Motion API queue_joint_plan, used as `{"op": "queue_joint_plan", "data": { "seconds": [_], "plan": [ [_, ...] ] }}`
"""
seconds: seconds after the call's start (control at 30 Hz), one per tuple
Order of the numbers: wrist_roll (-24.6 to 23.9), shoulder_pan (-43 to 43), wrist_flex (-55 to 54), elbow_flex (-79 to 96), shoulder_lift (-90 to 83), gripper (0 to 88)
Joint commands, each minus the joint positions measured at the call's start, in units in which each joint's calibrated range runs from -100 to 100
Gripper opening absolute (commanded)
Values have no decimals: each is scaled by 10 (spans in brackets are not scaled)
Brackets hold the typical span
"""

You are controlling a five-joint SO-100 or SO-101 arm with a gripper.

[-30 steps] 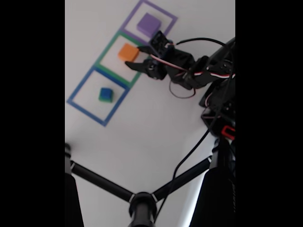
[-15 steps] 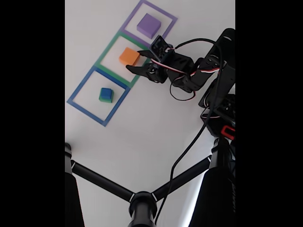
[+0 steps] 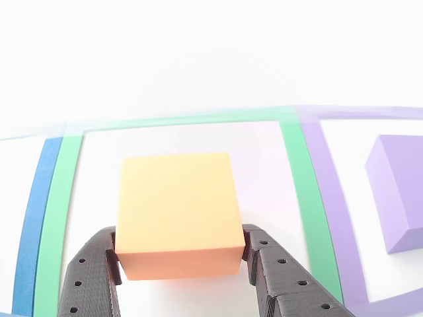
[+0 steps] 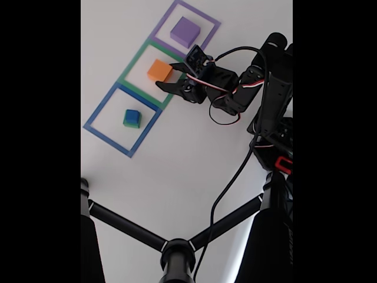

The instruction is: Tower of hanoi

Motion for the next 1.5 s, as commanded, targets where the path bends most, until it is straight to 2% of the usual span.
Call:
{"op": "queue_joint_plan", "data": {
  "seconds": [0.0,0.17,0.8,0.97,1.17,1.37,1.4,1.47],
  "plan": [
    [6,-4,-23,-14,2,126],
    [6,2,-31,-13,13,175],
    [6,1,-42,-14,5,254],
    [6,7,-7,-3,-51,260],
    [6,8,146,2,-208,264],
    [6,13,415,-29,-414,247],
    [6,13,467,-40,-447,227],
    [6,9,556,-62,-501,128]
  ]
}}
